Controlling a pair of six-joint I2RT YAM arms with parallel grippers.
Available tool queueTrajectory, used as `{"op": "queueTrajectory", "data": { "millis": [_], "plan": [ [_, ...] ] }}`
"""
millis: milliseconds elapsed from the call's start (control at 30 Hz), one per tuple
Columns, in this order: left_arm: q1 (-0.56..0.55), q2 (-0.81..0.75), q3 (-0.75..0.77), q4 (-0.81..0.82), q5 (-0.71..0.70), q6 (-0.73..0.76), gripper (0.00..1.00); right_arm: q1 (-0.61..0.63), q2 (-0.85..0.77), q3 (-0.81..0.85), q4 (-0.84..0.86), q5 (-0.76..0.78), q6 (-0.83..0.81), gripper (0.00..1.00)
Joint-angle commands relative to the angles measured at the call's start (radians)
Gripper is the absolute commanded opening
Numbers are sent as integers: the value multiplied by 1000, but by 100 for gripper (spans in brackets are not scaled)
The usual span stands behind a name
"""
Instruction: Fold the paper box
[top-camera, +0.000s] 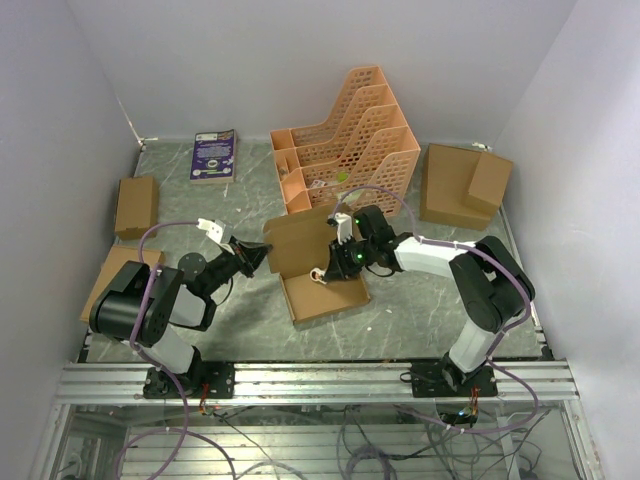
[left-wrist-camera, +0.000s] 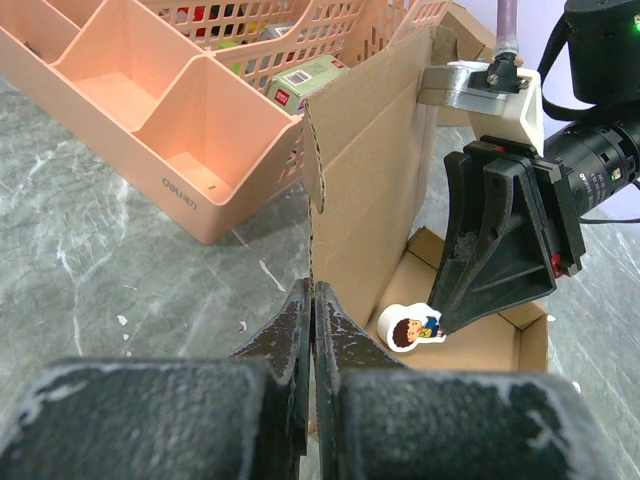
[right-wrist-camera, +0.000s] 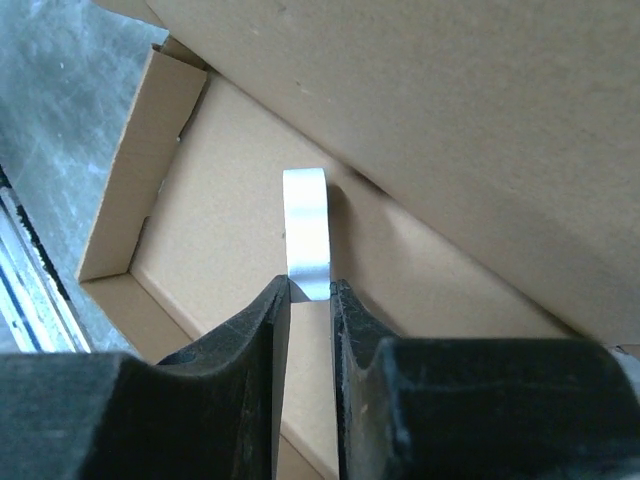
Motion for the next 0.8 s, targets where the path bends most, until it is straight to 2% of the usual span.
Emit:
{"op": "queueTrajectory", "data": {
  "millis": [0, 267, 433, 600, 767],
  "plan": [
    [-7, 11, 13, 232, 13, 10, 7, -7, 7, 9, -20, -49, 25, 18],
    [-7, 13, 16, 231, 13, 9, 7, 33, -25, -25, -43, -86, 30, 17],
    [-7, 17, 15, 232, 13, 9, 7, 37, 23, -5, -84, -108, 25, 20],
    [-7, 12, 14, 232, 12, 10, 7, 37, 29, 16, -111, -69, 0, 26],
    [-7, 15, 16, 232, 14, 8, 7, 21, -13, 3, -96, -29, -3, 36]
  ]
}}
